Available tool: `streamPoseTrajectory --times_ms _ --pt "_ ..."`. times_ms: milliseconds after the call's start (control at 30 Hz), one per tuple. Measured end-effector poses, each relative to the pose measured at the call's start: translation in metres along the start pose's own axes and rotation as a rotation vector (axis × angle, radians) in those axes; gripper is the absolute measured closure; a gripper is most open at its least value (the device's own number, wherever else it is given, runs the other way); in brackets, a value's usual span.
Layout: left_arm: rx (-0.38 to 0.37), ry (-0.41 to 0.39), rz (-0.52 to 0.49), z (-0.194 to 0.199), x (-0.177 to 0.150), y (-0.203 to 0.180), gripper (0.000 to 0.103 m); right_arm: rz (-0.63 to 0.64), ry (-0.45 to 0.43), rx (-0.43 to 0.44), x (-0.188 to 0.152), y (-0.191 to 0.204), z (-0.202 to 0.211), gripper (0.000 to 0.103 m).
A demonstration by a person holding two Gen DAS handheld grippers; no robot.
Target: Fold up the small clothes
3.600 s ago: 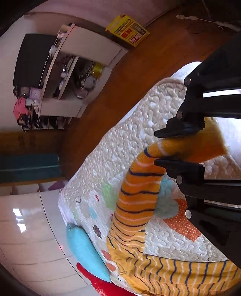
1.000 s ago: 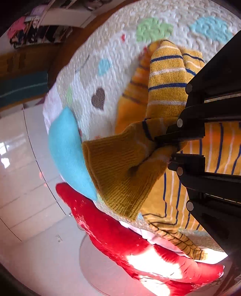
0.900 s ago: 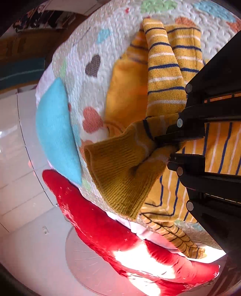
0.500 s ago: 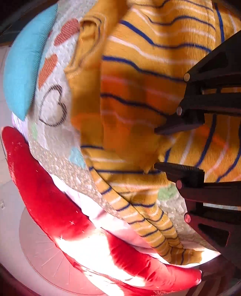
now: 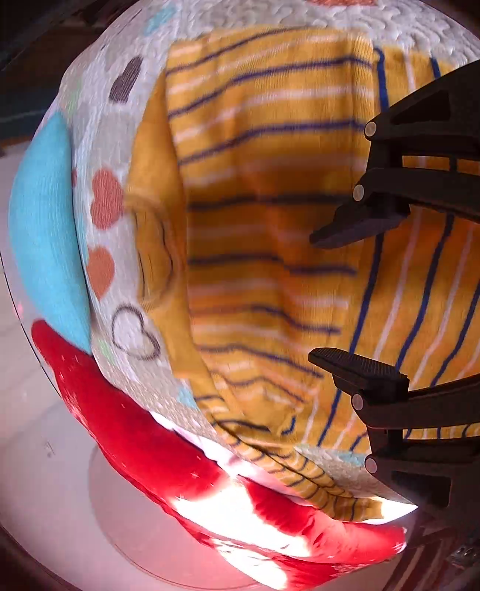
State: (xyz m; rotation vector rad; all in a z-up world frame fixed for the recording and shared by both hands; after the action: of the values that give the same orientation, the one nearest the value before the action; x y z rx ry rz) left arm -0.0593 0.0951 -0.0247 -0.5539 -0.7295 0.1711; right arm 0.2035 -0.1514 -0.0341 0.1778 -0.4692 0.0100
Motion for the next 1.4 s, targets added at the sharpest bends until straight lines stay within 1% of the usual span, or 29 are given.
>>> streamPoseTrajectory --times_ms 100,167,200,267,300,367,400,433,467,500,567,633,800,833,900,967,1033,1067,1133,1233,1300,1400 --pt "-0.006 0.010 -0.024 -0.003 -0.001 -0.013 0.036 -0.187 -0.002 -0.026 0.006 -0.079 0.005 0.042" --pt "-0.003 0.014 -0.045 -0.004 -0.001 -0.021 0.036 -0.257 -0.013 -0.037 0.005 -0.118 0.012 0.044" --pt "-0.001 0.016 -0.053 -0.005 -0.001 -0.024 0.035 -0.269 -0.021 -0.031 0.003 -0.130 0.015 0.045" --pt "0.002 0.023 -0.060 -0.007 -0.001 -0.029 0.034 -0.270 -0.032 -0.011 0.000 -0.140 0.023 0.045" --pt "0.004 0.027 -0.061 -0.009 -0.002 -0.031 0.034 -0.259 -0.034 -0.027 -0.001 -0.142 0.026 0.045" --pt "0.005 0.033 -0.058 -0.012 -0.003 -0.033 0.034 -0.205 -0.045 -0.098 -0.002 -0.142 0.032 0.045" --pt "0.005 0.034 -0.054 -0.013 -0.003 -0.034 0.034 -0.173 -0.053 -0.133 -0.004 -0.140 0.035 0.043" --pt "0.005 0.036 -0.050 -0.014 -0.004 -0.033 0.034 -0.144 -0.061 -0.173 -0.005 -0.138 0.039 0.036" --pt "0.008 0.036 -0.047 -0.014 -0.004 -0.033 0.034 -0.119 -0.073 -0.207 -0.008 -0.135 0.043 0.034" --pt "0.015 0.033 -0.046 -0.013 -0.003 -0.031 0.034 -0.094 -0.090 -0.220 -0.011 -0.131 0.048 0.033" --pt "0.041 0.014 -0.037 -0.008 0.001 -0.022 0.034 -0.055 -0.110 -0.198 -0.022 -0.116 0.057 0.032" --pt "0.079 -0.010 -0.010 0.000 0.008 -0.005 0.033 -0.021 -0.124 -0.167 -0.034 -0.099 0.066 0.031" --pt "0.222 -0.079 0.094 0.032 0.025 0.062 0.032 0.083 -0.137 -0.122 -0.064 -0.054 0.077 0.028" --pt "0.241 -0.092 0.121 0.039 0.026 0.075 0.032 0.106 -0.135 -0.117 -0.069 -0.044 0.077 0.028" --pt "0.250 -0.120 0.168 0.051 0.027 0.094 0.032 0.154 -0.126 -0.105 -0.078 -0.023 0.075 0.028" --pt "0.272 -0.139 0.191 0.059 0.029 0.110 0.031 0.207 -0.115 -0.094 -0.085 0.002 0.070 0.028" --pt "0.307 -0.169 0.168 0.066 0.039 0.124 0.031 0.254 -0.109 -0.089 -0.092 0.024 0.064 0.027" --pt "0.339 -0.177 0.147 0.069 0.046 0.132 0.030 0.270 -0.105 -0.082 -0.096 0.035 0.061 0.027" --pt "0.405 -0.170 0.108 0.072 0.062 0.149 0.030 0.291 -0.090 -0.059 -0.104 0.053 0.056 0.027" --pt "0.442 -0.142 0.048 0.067 0.084 0.173 0.028 0.323 -0.072 -0.047 -0.120 0.071 0.050 0.027" --pt "0.444 -0.106 0.019 0.056 0.094 0.186 0.028 0.349 -0.061 -0.061 -0.130 0.077 0.046 0.027" --pt "0.392 -0.037 -0.035 0.033 0.098 0.187 0.028 0.359 -0.042 -0.079 -0.142 0.075 0.039 0.027"
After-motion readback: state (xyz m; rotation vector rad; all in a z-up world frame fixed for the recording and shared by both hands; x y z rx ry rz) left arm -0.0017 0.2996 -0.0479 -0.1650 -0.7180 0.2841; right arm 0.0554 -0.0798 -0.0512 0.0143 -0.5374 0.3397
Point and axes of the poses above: each gripper's, at about its wrist camera, not at the fingertips, and z roughly against the way its jaws point, y to its left, x to its top, the point moved 10 cm from there along -z, roughly the way its jaws point, and after that the axes turned 15 degrees about -x, right-handed, at the moved point
